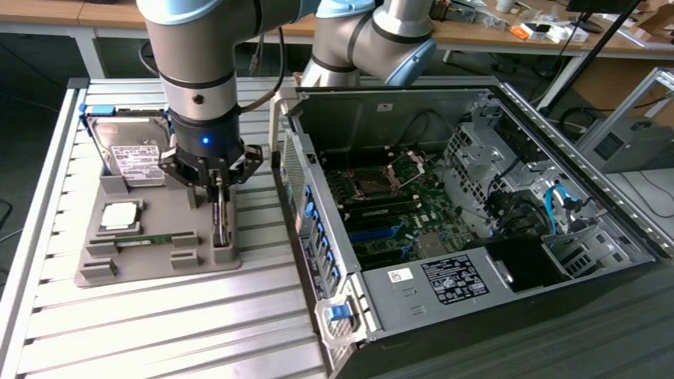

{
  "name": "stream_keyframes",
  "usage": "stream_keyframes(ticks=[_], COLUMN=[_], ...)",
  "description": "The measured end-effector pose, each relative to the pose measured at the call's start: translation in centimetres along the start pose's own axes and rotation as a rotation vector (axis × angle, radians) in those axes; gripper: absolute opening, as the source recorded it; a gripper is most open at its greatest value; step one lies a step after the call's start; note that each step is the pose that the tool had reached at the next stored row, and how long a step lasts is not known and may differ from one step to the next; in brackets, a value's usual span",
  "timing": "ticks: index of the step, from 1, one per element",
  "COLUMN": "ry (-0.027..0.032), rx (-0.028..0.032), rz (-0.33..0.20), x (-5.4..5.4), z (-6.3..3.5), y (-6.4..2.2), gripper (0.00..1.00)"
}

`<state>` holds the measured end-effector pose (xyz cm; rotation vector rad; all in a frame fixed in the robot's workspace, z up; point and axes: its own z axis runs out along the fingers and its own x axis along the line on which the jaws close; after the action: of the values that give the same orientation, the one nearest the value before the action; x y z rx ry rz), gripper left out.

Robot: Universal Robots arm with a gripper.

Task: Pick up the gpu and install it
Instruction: 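Pick up the gpu and move the gpu toward the slot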

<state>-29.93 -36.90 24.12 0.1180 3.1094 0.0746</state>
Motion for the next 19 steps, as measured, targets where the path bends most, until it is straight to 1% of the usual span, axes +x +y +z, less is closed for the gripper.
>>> stream_keyframes(ticks=[5,11,19], ry=[-0.0001,0.0,0.0], rx=[-0.0001,0.0,-0.0001], rz=[0.0,0.0,0.0], x=[0.0,0.0,-0.1], z=[-0.05,-1.0,-1.98], y=[0.0,0.05,0.1], gripper=[0.27,0.27,0.27])
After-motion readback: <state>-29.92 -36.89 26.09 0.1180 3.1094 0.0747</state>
